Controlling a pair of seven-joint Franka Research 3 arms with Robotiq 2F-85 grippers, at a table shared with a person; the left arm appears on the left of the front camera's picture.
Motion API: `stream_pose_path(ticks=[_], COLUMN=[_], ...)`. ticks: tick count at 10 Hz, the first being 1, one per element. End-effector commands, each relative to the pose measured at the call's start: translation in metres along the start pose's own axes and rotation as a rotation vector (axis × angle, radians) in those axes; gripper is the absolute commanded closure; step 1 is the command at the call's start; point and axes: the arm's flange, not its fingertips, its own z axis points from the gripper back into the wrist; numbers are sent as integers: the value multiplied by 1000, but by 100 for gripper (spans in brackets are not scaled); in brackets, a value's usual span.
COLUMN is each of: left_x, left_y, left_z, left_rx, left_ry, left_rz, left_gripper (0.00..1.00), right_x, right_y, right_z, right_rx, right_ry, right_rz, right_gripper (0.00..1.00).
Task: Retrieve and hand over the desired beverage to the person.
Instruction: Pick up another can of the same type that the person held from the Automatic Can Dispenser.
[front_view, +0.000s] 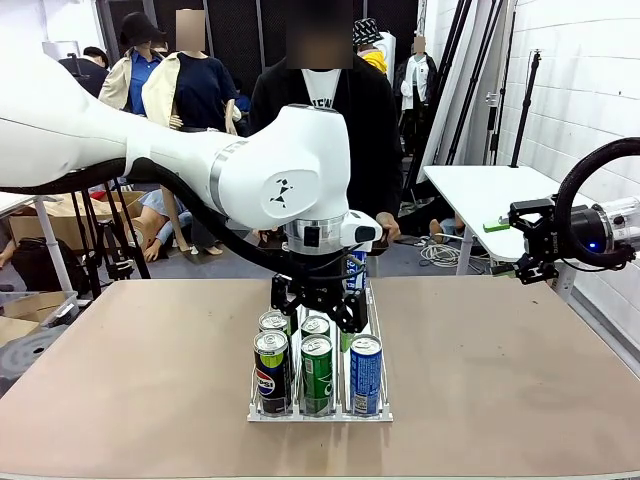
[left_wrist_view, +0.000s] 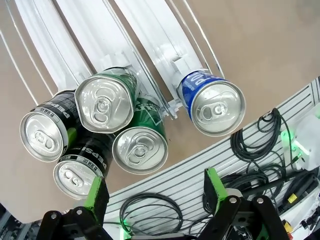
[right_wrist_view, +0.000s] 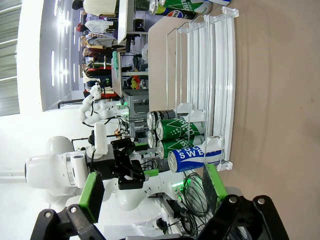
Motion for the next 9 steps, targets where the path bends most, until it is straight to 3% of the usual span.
stream_pose_path(ticks=[1, 9], left_x=[-2, 11], left_y=[9, 14], left_z=[-8, -25], left_rx=[29, -11], left_ry=[-38, -27], left_rz=[-25, -105], left_gripper=[0, 0], right_x=[-1, -1], right_y=[1, 1], right_z=[0, 0], right_rx=[-9, -9], right_ry=[1, 1], right_rz=[-3, -3], right_gripper=[0, 0])
